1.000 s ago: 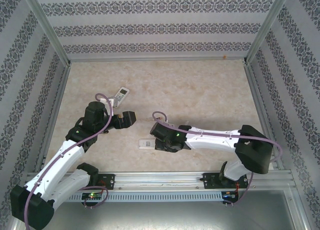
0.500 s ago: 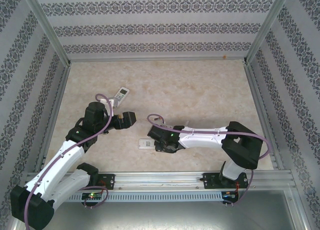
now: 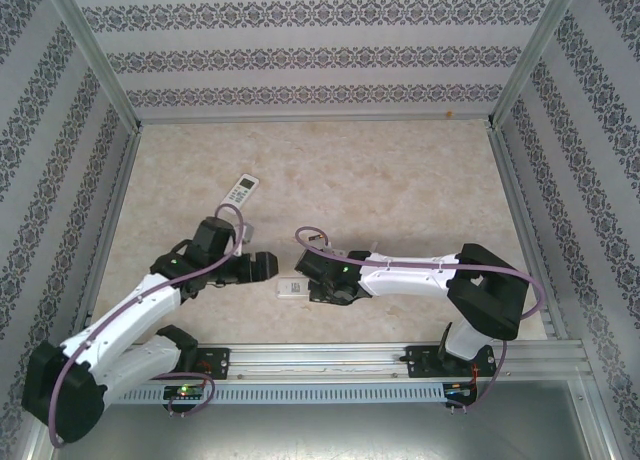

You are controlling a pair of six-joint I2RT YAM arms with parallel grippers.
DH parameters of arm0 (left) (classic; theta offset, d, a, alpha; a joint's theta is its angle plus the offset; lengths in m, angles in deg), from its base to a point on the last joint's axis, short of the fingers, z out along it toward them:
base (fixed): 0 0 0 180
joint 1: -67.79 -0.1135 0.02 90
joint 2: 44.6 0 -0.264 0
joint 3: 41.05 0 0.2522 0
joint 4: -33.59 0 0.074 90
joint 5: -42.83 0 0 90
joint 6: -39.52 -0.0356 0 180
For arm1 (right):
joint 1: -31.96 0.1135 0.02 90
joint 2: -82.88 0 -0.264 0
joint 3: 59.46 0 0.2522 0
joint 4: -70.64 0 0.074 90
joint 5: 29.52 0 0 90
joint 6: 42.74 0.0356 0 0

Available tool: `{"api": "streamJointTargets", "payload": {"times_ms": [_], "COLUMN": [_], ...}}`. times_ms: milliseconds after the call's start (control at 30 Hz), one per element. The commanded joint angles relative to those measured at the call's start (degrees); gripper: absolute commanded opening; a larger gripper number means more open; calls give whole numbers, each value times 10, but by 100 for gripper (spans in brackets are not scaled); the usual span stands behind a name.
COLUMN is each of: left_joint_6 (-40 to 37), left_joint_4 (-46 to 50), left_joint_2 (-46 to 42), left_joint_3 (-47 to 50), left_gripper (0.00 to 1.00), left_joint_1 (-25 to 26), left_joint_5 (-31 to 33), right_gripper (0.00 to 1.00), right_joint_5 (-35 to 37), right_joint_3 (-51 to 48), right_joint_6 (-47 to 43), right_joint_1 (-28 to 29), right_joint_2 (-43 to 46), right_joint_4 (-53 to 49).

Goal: Load the batteries into the remote control

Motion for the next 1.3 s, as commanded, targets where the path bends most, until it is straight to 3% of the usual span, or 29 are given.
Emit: {"api": "streamJointTargets", "payload": {"times_ms": [0, 267, 567, 1033, 1267], "left_joint_6": [44, 38, 31, 28, 33], "left_joint_4": [8, -27, -80, -98, -106], "left_joint_2": [23, 126, 208, 234, 229], "left_joint_3": [24, 28, 28, 30, 30], "left_gripper": [79, 68, 45, 39, 39], "left_joint_1": [28, 41, 42, 42, 42], "left_joint_5": [-29, -33, -26, -10, -6], "right_gripper": [16, 15, 15, 15, 23], "right_joint_5": [20, 36, 53, 30, 55], "right_joint_3": [2, -11, -25, -54, -82], "right_joint_6": [-16, -37, -56, -42, -33], "right_joint_1": [-4, -4, -3, -7, -7], "right_joint_2": [-4, -14, -10, -63, 0], "right_joint_4": [8, 53, 72, 131, 138]}}
